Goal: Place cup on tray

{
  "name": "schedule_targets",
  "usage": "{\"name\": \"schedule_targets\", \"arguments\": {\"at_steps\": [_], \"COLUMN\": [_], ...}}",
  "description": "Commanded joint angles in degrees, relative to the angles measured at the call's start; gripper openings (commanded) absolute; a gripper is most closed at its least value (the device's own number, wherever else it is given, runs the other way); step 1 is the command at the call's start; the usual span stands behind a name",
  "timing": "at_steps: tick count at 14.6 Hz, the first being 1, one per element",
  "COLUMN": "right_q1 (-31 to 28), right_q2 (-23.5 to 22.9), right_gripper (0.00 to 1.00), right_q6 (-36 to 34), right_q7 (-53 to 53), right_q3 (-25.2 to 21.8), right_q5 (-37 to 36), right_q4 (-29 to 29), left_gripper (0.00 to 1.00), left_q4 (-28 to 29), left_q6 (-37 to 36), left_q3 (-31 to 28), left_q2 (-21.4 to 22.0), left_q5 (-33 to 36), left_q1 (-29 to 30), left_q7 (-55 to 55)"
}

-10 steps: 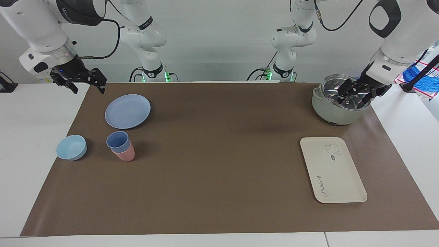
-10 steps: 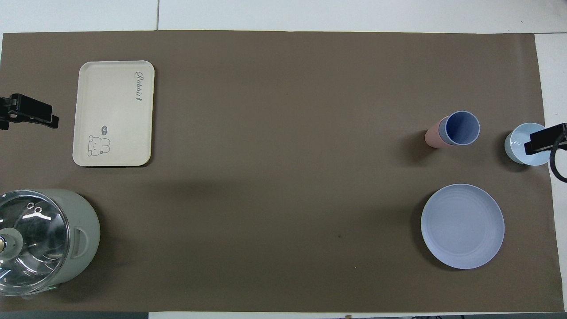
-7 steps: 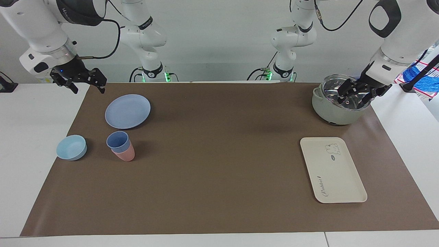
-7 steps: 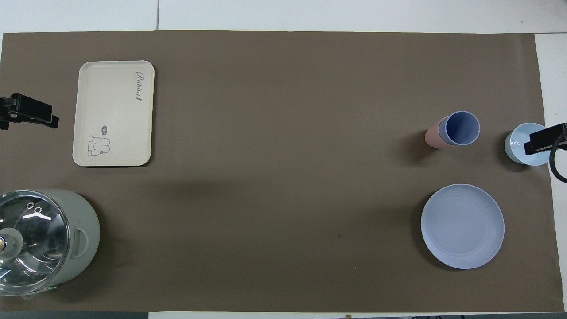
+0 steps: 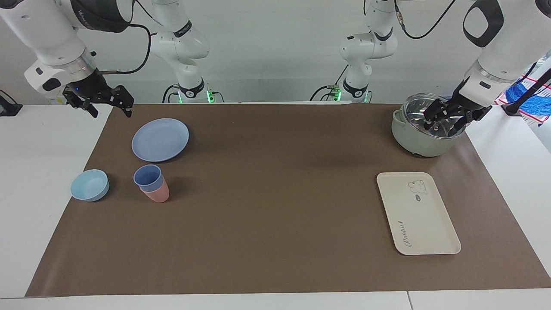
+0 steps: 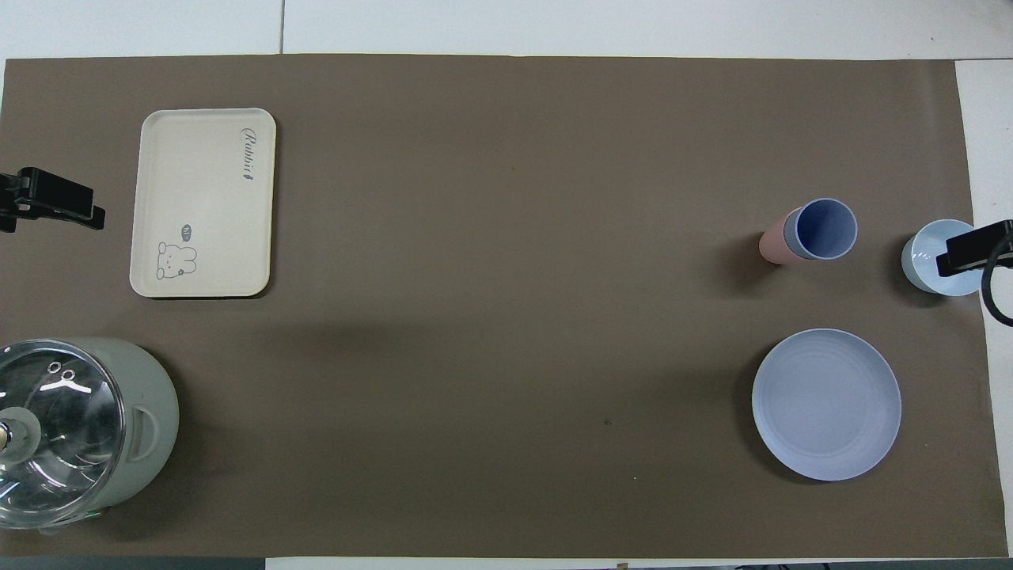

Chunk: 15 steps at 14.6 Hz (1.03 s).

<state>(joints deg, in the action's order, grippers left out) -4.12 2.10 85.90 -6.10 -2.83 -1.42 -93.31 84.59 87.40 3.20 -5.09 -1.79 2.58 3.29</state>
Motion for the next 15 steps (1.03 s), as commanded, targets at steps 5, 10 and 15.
{"name": "schedule_targets", "arguments": {"at_steps": [5,10,15], "right_q1": [-0.1,-0.2,-0.1], "right_q2": [-0.3,-0.5,-0.2], "right_gripper": [1.00,1.00,1.00], "right_q6": [0.6,0.9,3.5], "right_q7": [1.0,0.8,1.3], "right_q3": [0.4,0.3,0.7], "right_q5": [-0.8,-0.6,1.8], "right_q4": [0.2,1.1,1.9], "left_gripper": [1.00,1.00,1.00], "left_q4": [1.8,1.8,1.8], "left_q6": [0.8,0.8,0.8], "left_q3": [-0.2,-0.2,-0.2], "left_q2": [1.4,1.4,1.4], "left_q5": [0.6,0.6,0.6], "left_q1": [-0.1,-0.1,-0.1], "left_q7": [0.0,0.0,0.0]}}
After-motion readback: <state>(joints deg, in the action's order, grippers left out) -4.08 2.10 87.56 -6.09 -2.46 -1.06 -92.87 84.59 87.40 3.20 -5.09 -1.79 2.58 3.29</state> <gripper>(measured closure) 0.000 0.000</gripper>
